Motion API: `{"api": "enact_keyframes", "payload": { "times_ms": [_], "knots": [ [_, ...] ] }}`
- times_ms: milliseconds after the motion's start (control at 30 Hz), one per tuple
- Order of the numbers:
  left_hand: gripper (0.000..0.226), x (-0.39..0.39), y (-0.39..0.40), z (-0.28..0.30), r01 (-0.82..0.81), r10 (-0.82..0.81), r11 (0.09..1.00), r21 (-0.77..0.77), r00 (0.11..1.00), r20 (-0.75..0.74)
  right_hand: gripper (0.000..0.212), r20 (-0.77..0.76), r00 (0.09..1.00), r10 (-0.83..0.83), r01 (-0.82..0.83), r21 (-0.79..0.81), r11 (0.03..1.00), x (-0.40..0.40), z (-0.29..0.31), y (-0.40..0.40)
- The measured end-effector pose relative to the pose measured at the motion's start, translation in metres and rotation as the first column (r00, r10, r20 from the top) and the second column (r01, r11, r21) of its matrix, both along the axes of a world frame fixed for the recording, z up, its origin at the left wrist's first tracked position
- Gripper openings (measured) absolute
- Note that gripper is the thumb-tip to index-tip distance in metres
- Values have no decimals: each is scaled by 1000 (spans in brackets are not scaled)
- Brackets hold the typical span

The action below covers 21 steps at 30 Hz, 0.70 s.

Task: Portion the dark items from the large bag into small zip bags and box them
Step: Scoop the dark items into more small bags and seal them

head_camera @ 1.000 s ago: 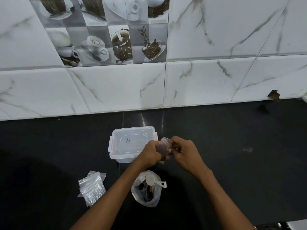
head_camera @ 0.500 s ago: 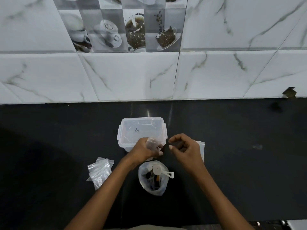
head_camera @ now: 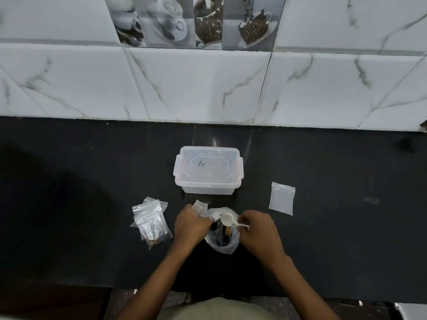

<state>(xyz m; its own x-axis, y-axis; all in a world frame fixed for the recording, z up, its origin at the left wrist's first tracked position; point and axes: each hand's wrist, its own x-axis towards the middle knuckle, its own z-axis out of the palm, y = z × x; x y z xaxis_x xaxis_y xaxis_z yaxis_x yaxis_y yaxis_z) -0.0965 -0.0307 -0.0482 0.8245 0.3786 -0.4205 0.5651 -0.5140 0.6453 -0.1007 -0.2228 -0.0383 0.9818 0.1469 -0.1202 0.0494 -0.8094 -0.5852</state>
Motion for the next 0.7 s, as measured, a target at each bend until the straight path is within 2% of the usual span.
{"api": "enact_keyframes", "payload": {
  "times_ms": [133, 233, 333, 433, 533, 700],
  "knots": [
    [44, 0, -2, -8, -89, 81, 981, -172, 995, -53, 12, 82, 996, -21, 14, 84, 996, -2, 0, -2],
    [46, -1, -5, -9, -122, 115, 969, -213, 992, -43, 14, 150, 986, -69, 48, 139, 989, -5, -3, -4],
    [41, -1, -7, -9, -123, 123, 962, -244, 992, -17, 17, 188, 981, -50, 16, 178, 984, -8, -4, -3],
    [33, 0, -10, -8, -118, 128, 946, -300, 992, 11, 16, 197, 980, -7, -19, 131, 991, -10, -8, 3],
    [36, 0, -11, -9, -130, 151, 915, -383, 988, 25, 14, 182, 983, -2, -13, 78, 997, -9, -15, 8],
    [24, -1, -11, -14, -226, 292, 824, -520, 955, 47, 11, 139, 990, 26, -31, 37, 999, -13, -24, 16]
  ]
}}
